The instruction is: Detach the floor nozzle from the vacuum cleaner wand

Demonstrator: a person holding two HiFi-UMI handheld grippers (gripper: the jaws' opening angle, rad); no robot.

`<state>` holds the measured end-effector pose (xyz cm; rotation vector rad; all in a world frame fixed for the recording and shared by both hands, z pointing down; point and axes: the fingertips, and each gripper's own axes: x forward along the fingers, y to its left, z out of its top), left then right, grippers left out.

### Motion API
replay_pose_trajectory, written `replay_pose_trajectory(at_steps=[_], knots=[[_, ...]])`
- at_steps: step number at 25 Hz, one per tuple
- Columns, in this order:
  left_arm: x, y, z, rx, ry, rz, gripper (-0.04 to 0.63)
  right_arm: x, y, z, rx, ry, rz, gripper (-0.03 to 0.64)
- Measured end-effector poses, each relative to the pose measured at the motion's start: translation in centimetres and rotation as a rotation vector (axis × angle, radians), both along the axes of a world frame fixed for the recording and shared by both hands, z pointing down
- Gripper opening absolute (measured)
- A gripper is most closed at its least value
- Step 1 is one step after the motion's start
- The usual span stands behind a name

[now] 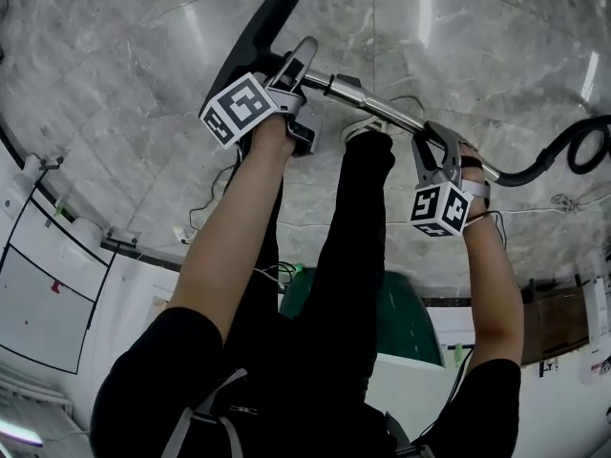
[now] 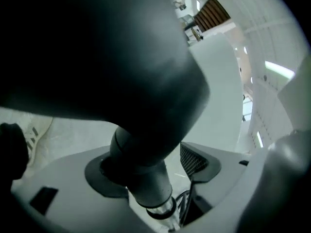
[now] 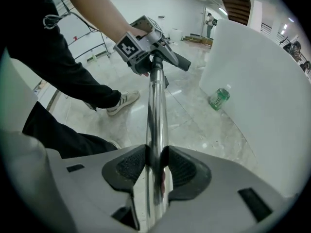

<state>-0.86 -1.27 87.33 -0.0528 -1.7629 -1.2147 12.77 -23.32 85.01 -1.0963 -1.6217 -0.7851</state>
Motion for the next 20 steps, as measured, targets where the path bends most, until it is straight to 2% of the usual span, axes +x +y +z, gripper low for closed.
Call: replay_pose_trajectory(at_steps=[1, 2, 3, 5, 7, 12, 14, 18, 20], knots=[[0.0, 0.4, -0.3, 0.026, -0.012, -0.043, 0.308, 0.4, 0.2, -0.5, -0.004, 0.004, 0.006, 0.164], [0.2, 0.6, -0.6, 0.056, -0.023, -0.072, 0.174, 0.7, 0.4, -0.7, -0.007, 0.012, 0.015, 0.164], [0.2, 0.7, -1.0, 0.090, -0.037, -0.082, 0.154, 1.0, 0.5, -0.6, -0.005, 0.024, 0.026, 0.164], [0.0, -0.1, -1.9, 0.149, -0.074, -0.036, 0.146, 1.1, 0.2, 0.2, 0.014, 0.061, 0.046, 0.164], [0.3, -0.9, -2.9, 0.166, -0.098, 0.028, 0.146, 1.2, 0.1, 1.1, 0.028, 0.096, 0.043, 0.164], [0.1, 0.3, -3.9, 0.077, -0.154, 0.092, 0.146, 0.5, 1.6, 3.3, -0.007, 0.173, 0.013, 0.164], [-0.1, 0.5, -4.3, 0.050, -0.182, 0.116, 0.146, -0.1, 3.8, 4.3, -0.034, 0.216, 0.001, 0.166], [-0.3, -0.7, -5.0, 0.076, -0.227, 0.147, 0.146, -1.7, 11.1, 4.6, -0.137, 0.188, -0.092, 0.166], [0.1, -1.5, -5.6, 0.091, -0.226, 0.164, 0.146, -2.2, 14.2, 4.1, -0.200, 0.214, -0.078, 0.166]])
